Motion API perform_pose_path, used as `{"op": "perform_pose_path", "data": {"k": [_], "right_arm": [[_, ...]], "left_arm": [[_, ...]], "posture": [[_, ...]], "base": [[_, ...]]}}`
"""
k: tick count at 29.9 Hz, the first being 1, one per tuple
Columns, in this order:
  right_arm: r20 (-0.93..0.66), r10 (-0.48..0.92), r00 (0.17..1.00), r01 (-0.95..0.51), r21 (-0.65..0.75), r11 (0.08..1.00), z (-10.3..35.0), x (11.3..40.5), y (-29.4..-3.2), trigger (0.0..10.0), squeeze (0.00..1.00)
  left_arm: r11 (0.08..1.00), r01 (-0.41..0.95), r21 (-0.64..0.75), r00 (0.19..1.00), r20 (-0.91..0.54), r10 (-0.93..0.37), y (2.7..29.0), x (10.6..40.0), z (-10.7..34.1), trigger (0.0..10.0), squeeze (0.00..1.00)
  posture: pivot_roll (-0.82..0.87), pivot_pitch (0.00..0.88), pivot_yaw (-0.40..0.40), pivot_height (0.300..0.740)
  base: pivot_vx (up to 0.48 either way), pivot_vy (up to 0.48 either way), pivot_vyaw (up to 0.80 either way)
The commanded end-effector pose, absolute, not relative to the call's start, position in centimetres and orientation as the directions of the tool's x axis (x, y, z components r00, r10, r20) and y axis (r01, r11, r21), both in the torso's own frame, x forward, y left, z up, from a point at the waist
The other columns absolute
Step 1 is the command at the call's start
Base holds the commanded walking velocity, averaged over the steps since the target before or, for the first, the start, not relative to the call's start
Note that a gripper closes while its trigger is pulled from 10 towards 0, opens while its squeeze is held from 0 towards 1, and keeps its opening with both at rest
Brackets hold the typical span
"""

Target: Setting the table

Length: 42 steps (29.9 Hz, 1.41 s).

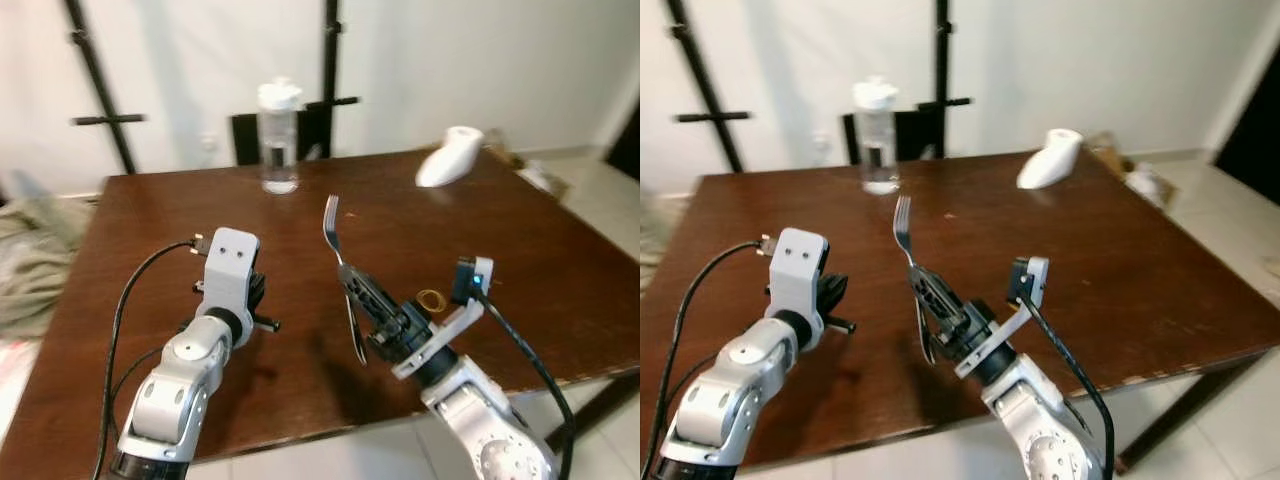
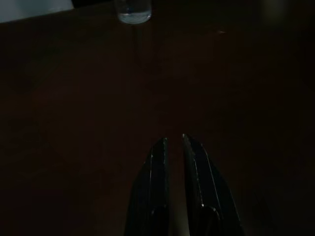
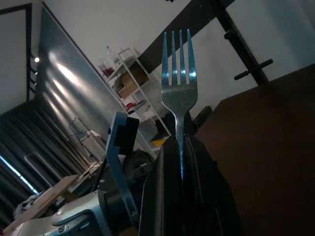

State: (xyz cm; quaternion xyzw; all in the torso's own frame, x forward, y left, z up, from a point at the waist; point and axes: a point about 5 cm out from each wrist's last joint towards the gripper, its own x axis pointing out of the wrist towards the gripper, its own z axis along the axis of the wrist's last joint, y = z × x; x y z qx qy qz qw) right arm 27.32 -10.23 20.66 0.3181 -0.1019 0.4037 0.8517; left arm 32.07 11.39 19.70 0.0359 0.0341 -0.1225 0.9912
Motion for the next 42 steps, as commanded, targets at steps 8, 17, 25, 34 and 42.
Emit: {"op": "perform_pose_path", "data": {"k": [8,17,25,34,42], "right_arm": [[0.434,0.623,0.651,-0.754,0.463,0.465,20.7,27.2,-10.3,10.0,0.0],[0.433,0.623,0.651,-0.754,0.465,0.465,20.6,27.2,-10.3,10.0,0.0],[0.433,0.624,0.651,-0.754,0.464,0.465,20.6,27.1,-10.3,10.0,0.0],[0.413,0.557,0.721,-0.693,0.463,0.553,20.6,27.9,-11.0,10.0,0.0],[0.39,0.398,0.83,-0.553,0.49,0.673,20.6,29.5,-13.0,10.0,0.0]], "left_arm": [[0.967,0.246,0.071,0.966,-0.103,-0.238,11.3,32.1,19.1,10.0,0.0],[0.967,0.246,0.072,0.965,-0.107,-0.238,11.3,32.1,19.0,10.0,0.0],[0.967,0.244,0.075,0.966,-0.109,-0.235,11.3,32.1,18.9,10.0,0.0],[0.967,0.231,0.107,0.971,-0.09,-0.222,11.5,32.3,18.8,10.0,0.0],[0.967,0.216,0.135,0.975,-0.08,-0.207,11.9,32.5,18.5,10.0,0.0]], "posture": [[0.11,0.028,0.059,0.74],[0.11,0.029,0.061,0.74],[0.11,0.032,0.059,0.74],[0.11,0.036,0.056,0.74],[0.1,0.037,0.056,0.74]], "base": [[0.0,0.0,0.8],[0.0,0.0,0.8],[0.0,0.0,0.8],[0.0,0.0,0.76],[0.34,0.0,0.0]]}}
